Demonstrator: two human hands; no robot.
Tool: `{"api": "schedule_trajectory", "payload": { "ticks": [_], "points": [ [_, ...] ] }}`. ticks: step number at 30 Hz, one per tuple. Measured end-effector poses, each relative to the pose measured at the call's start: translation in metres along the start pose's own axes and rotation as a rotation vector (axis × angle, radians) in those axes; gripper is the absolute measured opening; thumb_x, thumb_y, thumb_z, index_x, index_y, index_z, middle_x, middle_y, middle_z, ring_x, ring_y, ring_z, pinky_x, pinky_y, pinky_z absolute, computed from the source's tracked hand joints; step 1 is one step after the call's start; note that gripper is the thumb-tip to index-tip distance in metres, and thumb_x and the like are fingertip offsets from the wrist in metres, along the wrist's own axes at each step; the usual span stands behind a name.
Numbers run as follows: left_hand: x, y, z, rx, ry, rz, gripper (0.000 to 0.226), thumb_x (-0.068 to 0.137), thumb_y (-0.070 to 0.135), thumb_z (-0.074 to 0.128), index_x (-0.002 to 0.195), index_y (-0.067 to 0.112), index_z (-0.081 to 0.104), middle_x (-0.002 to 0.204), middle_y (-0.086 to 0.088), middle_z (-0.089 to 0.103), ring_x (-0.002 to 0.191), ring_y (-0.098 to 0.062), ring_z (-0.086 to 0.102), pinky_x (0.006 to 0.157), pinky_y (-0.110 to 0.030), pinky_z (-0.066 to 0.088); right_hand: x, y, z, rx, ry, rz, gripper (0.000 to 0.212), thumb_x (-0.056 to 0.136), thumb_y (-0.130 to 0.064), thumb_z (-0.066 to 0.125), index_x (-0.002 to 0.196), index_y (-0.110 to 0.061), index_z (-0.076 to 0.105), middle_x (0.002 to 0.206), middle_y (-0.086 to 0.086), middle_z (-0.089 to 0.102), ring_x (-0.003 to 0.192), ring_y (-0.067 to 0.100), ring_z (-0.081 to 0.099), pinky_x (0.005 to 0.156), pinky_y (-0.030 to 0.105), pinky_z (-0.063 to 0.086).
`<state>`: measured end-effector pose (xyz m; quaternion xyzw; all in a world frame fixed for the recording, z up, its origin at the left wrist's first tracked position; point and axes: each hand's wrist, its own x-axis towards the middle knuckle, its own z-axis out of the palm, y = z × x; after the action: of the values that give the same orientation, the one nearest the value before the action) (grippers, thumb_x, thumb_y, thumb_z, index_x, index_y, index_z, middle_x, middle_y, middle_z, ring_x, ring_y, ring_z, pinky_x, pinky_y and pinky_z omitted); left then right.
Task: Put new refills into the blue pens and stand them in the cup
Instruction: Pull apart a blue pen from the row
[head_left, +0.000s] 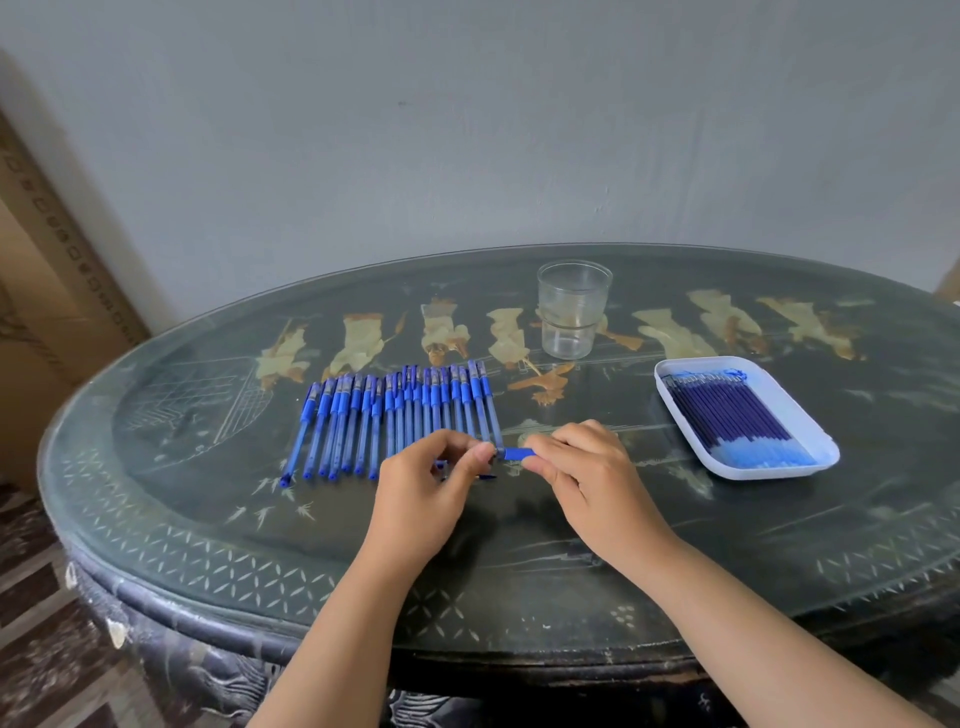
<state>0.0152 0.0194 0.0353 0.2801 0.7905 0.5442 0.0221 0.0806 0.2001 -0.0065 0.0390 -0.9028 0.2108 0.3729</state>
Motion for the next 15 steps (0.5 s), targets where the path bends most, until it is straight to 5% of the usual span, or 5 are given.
{"api": "schedule_trajectory", "payload": {
  "ticks": [3, 8, 11, 15],
  "points": [
    [-0.0008, 0.0006, -0.0001, -0.023, 0.009, -0.048, 0.026, 0.078, 0.051, 0.062, 0.087, 0.029, 0.071, 0.077, 0.016, 0.072, 0.073, 0.006, 0.061, 0.067, -0.007, 0.043, -0.0005, -0.0001, 0.0002, 0.009, 0.009, 0.003, 0.031, 0.095, -0.032, 0.052, 0.099, -0.010, 0.073, 0.079, -0.002, 0.060, 0.072, 0.022, 0.051, 0.067, 0.036, 0.048],
    [0.0004, -0.0014, -0.0036, -0.095, -0.024, -0.032, 0.013, 0.085, 0.019, 0.073, 0.096, 0.026, 0.073, 0.087, 0.015, 0.073, 0.081, 0.001, 0.065, 0.072, -0.008, 0.045, 0.0001, -0.0006, -0.0005, 0.005, 0.017, 0.014, 0.031, 0.096, -0.032, 0.050, 0.096, -0.011, 0.072, 0.077, -0.001, 0.059, 0.071, 0.021, 0.050, 0.067, 0.037, 0.048],
    [-0.0003, -0.0008, -0.0024, -0.136, -0.008, -0.077, 0.009, 0.082, 0.029, 0.073, 0.087, 0.022, 0.074, 0.080, 0.011, 0.074, 0.074, 0.002, 0.065, 0.070, -0.008, 0.047, 0.0002, -0.0007, -0.0001, 0.002, 0.010, 0.008, 0.030, 0.096, -0.031, 0.051, 0.096, -0.011, 0.072, 0.076, -0.001, 0.058, 0.071, 0.021, 0.049, 0.066, 0.037, 0.047],
    [-0.0002, -0.0023, -0.0039, -0.146, -0.019, -0.071, 0.022, 0.078, 0.028, 0.077, 0.100, 0.028, 0.073, 0.084, 0.011, 0.074, 0.077, 0.000, 0.064, 0.072, -0.010, 0.047, 0.0009, -0.0008, -0.0003, -0.003, 0.009, 0.005, 0.031, 0.095, -0.031, 0.050, 0.097, -0.011, 0.073, 0.077, -0.001, 0.059, 0.071, 0.021, 0.050, 0.066, 0.036, 0.047]
  ]
}}
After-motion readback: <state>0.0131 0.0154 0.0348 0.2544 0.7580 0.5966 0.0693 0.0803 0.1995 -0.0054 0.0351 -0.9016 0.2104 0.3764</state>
